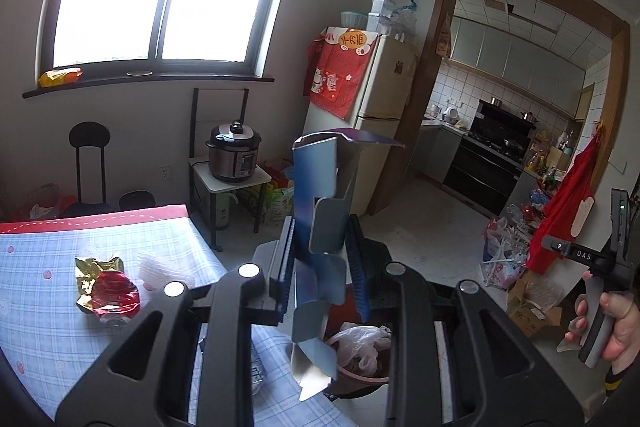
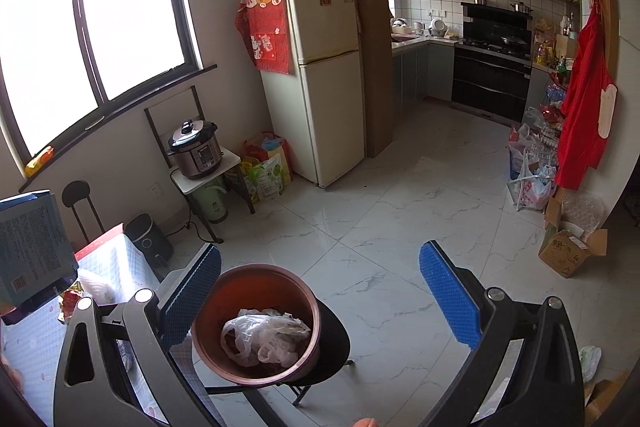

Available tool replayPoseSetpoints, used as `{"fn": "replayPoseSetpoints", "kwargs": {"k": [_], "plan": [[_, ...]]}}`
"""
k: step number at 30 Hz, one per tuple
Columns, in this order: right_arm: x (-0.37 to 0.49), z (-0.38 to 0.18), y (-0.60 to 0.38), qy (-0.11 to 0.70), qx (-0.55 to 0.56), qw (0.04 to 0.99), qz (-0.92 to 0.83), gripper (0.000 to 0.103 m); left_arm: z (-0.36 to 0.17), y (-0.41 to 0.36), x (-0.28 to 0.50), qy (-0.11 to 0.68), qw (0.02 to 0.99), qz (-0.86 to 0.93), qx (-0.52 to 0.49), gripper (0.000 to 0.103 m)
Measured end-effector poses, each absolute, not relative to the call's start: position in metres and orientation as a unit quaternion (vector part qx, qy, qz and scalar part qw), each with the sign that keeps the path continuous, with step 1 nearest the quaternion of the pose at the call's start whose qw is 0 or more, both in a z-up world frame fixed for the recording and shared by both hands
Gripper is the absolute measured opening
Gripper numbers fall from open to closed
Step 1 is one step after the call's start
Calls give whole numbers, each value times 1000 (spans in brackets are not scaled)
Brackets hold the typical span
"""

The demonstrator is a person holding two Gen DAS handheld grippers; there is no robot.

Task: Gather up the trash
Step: 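Lower the blue box over the bucket and open the left gripper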

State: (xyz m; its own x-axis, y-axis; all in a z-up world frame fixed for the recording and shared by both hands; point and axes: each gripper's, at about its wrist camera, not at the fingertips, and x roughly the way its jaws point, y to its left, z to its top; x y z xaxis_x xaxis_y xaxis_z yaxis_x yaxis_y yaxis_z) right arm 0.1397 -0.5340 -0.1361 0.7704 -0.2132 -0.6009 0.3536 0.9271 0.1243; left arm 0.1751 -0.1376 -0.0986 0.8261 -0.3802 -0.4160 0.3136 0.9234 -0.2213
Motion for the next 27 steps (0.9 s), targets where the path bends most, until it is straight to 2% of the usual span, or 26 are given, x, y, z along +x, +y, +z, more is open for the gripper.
{"fn": "replayPoseSetpoints", "kwargs": {"k": [14,17,18,21,23,25,27], "plan": [[135,-149,-582,308,130,927,-170,97,-115,-249,220,246,936,-250,-38,28],[135,-153,-586,310,134,925,-172,97,-120,-272,230,247,927,-280,-24,32],[135,-154,-587,312,135,925,-173,97,-122,-278,234,248,924,-291,-18,35],[136,-155,-584,313,139,924,-170,97,-127,-283,239,235,930,-283,-6,72],[135,-155,-582,312,139,925,-169,97,-126,-275,240,233,932,-278,-15,77],[134,-155,-580,310,141,925,-167,98,-125,-262,240,234,935,-265,-23,86],[134,-154,-577,309,145,925,-165,97,-123,-247,237,235,939,-250,-26,87]]}}
